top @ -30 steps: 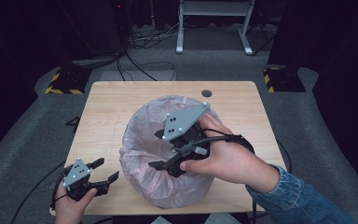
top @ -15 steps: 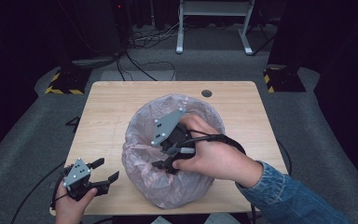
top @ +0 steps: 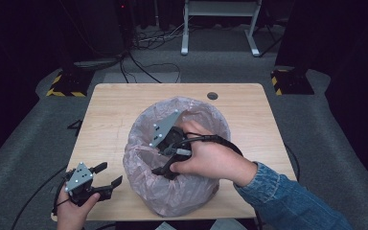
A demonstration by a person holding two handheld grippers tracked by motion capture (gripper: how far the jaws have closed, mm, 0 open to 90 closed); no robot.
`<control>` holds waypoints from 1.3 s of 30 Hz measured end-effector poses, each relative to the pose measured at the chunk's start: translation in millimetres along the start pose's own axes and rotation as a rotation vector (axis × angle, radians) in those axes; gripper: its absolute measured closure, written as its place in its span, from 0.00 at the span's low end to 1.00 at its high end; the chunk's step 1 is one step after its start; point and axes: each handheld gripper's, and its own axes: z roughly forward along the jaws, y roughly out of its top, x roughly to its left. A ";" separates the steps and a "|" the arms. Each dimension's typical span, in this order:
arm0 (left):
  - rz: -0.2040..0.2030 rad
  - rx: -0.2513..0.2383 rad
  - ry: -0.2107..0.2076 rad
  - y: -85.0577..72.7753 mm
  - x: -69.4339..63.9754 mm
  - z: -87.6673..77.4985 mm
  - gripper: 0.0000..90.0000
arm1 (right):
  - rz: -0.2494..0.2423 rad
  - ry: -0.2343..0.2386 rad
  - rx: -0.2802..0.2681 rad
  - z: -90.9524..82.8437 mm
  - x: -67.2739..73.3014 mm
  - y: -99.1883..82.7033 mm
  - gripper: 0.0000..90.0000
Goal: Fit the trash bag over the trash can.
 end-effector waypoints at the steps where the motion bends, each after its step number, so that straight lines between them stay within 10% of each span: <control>1: 0.006 0.003 0.003 0.1 0.3 0.2 0.26 | 0.012 -0.008 -0.001 0.7 -2.4 -0.7 0.31; 24: 0.002 0.001 -0.005 0.3 -0.2 1.7 0.26 | 0.114 0.040 0.208 67.3 -8.9 -25.5 0.16; 39: -0.001 -0.005 -0.001 0.2 0.6 0.2 0.26 | 0.077 0.038 -0.027 10.6 -12.7 -7.5 0.20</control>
